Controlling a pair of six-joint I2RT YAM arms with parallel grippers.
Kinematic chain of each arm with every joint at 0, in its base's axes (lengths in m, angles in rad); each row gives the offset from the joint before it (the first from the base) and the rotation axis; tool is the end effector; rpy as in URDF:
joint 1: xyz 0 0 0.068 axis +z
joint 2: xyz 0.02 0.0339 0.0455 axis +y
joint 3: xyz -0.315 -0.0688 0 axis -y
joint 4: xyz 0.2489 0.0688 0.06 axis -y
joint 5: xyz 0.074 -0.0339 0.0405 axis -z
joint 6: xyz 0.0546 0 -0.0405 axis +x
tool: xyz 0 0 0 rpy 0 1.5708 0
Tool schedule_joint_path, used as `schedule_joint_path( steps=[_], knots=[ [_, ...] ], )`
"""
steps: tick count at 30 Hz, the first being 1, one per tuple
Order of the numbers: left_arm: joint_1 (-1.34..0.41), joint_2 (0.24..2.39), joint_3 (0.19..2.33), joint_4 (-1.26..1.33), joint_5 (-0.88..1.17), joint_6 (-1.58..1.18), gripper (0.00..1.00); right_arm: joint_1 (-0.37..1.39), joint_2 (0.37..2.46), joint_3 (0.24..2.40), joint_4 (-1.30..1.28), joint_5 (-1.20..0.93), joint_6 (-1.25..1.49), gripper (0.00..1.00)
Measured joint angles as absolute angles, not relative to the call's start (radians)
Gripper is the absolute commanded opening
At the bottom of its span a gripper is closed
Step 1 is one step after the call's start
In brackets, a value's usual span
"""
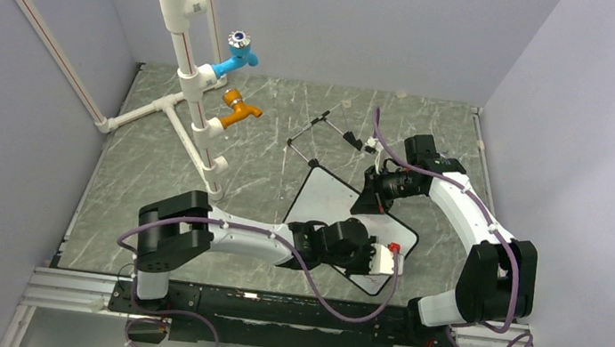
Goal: Erase the whiteboard
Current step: Erase the center of the board with the whiteboard.
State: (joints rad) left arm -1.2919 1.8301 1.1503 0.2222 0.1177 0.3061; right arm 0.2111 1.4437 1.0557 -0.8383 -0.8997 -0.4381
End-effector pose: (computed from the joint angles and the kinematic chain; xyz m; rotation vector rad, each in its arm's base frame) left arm 0.1169 -0.4316 0.2515 1.5618 1.4123 -0.7288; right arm 0.2547 0.0983 0.2857 -0.9874 2.2818 1.1398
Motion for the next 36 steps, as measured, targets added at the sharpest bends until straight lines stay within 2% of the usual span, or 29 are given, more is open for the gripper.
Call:
schedule_joint_path(
  steps=[10,26,36],
  knots=[
    [-1.253,1.777,1.109,0.276,0.107,0.316,0.00,0.211,1.444,1.056,-0.838,-0.899,-0.438,0.00],
    [-1.128,1.592,0.645,0.691,0.016,0.052,0.00,0.211,1.444,1.056,-0.839,-0.899,-0.435,0.00],
    [-0.992,1.508,0.473,0.874,-0.093,-0.141,0.00,0.209,1.444,1.055,-0.838,-0.894,-0.428,0.00]
  ],
)
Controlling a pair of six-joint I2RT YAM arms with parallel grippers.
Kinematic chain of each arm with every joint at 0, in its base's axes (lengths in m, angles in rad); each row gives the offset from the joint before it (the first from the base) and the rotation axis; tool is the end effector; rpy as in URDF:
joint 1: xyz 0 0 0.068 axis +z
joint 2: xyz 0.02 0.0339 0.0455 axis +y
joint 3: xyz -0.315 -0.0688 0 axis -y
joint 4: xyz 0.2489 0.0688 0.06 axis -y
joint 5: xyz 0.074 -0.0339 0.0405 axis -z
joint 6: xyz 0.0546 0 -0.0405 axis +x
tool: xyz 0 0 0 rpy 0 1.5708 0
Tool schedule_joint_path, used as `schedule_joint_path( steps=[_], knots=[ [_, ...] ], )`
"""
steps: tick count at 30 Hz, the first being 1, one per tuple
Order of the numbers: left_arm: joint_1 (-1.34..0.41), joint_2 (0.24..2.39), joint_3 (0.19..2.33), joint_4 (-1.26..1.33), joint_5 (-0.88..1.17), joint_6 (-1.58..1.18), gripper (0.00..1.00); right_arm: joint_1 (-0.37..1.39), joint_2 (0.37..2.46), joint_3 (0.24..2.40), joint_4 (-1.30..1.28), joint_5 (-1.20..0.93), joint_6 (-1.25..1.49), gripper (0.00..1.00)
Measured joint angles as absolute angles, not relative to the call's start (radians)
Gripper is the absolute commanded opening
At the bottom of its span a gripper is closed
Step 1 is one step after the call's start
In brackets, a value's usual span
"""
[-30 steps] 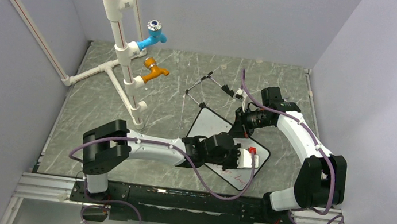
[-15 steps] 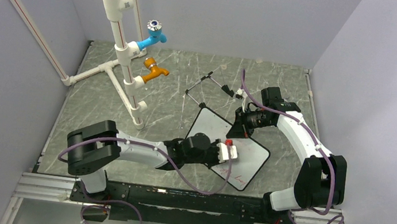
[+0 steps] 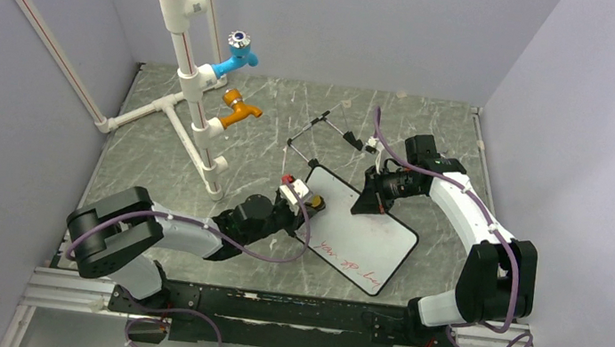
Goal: Erase the whiteboard
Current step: Erase the center of the board with the whiteboard.
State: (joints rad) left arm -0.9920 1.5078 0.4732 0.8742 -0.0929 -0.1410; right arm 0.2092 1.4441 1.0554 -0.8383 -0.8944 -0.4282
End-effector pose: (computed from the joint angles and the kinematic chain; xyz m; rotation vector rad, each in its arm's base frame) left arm 0.1714 -0.2531 0.2241 0.6740 1.6586 -0.7471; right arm 0.2550 0.0977 0.2853 -0.9745 2.2936 1.1368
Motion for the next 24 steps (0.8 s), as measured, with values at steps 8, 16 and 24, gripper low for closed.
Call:
schedule_joint_path(
  steps=[8,16,24],
  knots=[
    [-0.975,1.501,0.469,0.885,-0.155,-0.215,0.00,0.205,1.446,1.055,-0.838,-0.895,-0.426,0.00],
    [-0.962,1.487,0.397,0.946,-0.254,-0.276,0.00,0.205,1.446,1.054,-0.838,-0.897,-0.427,0.00],
    [-0.971,1.660,0.242,1.283,-0.227,-0.273,0.00,0.204,1.446,1.053,-0.835,-0.892,-0.416,0.00]
  ],
)
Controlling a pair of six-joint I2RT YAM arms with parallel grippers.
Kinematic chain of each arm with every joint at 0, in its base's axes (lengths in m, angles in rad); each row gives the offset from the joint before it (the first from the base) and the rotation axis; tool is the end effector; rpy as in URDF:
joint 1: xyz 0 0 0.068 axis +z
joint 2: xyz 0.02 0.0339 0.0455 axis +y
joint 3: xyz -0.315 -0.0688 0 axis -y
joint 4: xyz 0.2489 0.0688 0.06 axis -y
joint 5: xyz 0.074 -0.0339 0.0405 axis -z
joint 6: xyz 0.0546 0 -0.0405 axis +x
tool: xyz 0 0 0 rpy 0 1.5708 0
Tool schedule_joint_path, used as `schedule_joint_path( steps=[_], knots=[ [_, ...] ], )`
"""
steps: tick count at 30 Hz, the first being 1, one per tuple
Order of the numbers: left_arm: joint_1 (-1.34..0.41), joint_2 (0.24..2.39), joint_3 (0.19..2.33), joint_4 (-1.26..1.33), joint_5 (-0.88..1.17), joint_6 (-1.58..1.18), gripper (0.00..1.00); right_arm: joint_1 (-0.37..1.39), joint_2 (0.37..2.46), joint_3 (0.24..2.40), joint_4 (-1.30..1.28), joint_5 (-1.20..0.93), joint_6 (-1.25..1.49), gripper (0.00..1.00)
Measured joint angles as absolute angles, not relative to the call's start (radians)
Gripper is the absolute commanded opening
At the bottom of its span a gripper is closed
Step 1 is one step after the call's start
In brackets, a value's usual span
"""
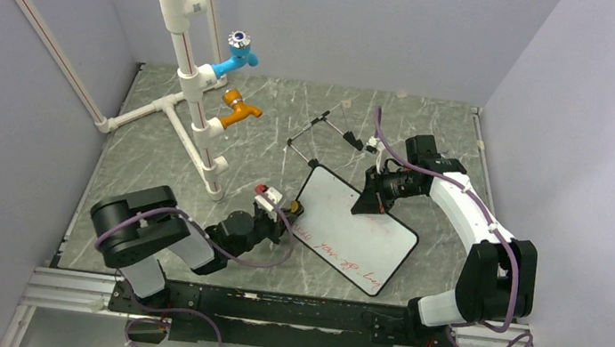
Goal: Erase the whiteboard
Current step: Erase the center of the board with the whiteboard.
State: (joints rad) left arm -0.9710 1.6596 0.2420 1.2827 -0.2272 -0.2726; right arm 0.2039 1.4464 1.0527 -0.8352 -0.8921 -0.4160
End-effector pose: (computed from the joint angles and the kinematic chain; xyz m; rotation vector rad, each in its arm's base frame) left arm 0.1633 -0.2170 0.1733 0.4345 1.7025 -0.7274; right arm 0.2559 0.0963 0.2840 -0.9546 2.3071 1.1377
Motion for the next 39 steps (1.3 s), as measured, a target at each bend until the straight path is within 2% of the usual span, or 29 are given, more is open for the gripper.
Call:
schedule_joint_path(
  steps=[8,27,32,39],
  knots=[
    [-0.978,1.768,0.229,1.456,-0.215,-0.271,0.00,0.198,1.447,1.052,-0.833,-0.892,-0.411,0.00],
    [-1.175,1.862,0.282,1.436,-0.237,-0.294,0.00,0.197,1.447,1.052,-0.833,-0.896,-0.416,0.00],
    [-1.164,1.845,0.254,1.434,-0.265,-0.310,0.00,0.199,1.447,1.052,-0.833,-0.896,-0.418,0.00],
    [-1.050,1.832,0.178,1.498,-0.275,-0.342,0.00,0.201,1.447,1.052,-0.833,-0.896,-0.417,0.00]
  ],
)
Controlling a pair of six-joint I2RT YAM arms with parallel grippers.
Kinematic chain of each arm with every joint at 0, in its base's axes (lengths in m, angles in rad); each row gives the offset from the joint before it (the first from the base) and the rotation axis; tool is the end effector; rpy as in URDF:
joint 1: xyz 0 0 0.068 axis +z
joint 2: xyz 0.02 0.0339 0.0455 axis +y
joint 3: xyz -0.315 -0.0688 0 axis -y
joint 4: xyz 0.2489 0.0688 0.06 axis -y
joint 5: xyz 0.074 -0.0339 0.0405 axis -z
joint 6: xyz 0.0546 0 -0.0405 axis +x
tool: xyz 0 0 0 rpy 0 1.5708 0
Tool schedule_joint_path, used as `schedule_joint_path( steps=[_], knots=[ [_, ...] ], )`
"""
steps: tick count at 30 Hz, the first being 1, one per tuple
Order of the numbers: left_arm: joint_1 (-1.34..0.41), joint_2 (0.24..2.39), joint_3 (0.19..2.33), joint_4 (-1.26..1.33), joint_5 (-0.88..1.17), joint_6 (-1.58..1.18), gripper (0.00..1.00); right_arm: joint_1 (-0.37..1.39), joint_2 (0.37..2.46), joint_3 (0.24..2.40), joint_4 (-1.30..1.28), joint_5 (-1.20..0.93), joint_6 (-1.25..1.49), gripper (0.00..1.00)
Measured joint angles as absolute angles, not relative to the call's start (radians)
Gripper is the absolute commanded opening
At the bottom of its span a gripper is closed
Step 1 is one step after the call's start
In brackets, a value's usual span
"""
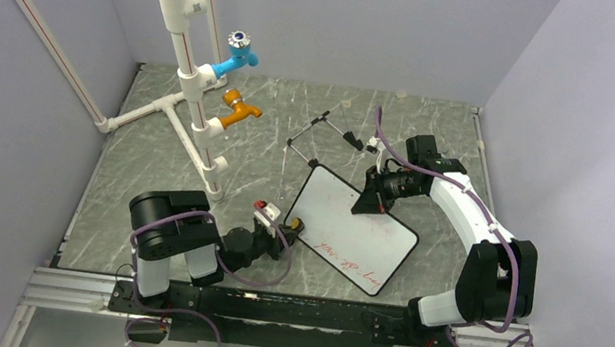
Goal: Erase the whiteboard
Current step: Erase the center of the board with the whiteboard.
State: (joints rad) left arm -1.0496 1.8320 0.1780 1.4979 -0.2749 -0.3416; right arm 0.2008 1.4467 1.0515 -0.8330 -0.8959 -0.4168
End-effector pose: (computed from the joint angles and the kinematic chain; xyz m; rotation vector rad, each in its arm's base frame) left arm 0.1450 -0.2228 0.1451 0.4182 1.7368 -0.7836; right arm 0.2562 0.0957 0.2838 -0.9518 2.3041 1.1405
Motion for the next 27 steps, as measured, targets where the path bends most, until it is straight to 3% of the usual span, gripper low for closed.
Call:
schedule_joint_path(
  steps=[10,21,27],
  knots=[
    [-0.995,1.830,0.175,1.502,-0.185,-0.332,0.00,0.201,1.448,1.052,-0.826,-0.896,-0.408,0.00],
    [-1.089,1.878,0.249,1.494,-0.104,-0.310,0.00,0.197,1.448,1.052,-0.825,-0.894,-0.408,0.00],
    [-1.060,1.747,0.221,1.323,-0.155,-0.350,0.00,0.176,1.438,1.037,-0.812,-0.897,-0.392,0.00]
  ],
)
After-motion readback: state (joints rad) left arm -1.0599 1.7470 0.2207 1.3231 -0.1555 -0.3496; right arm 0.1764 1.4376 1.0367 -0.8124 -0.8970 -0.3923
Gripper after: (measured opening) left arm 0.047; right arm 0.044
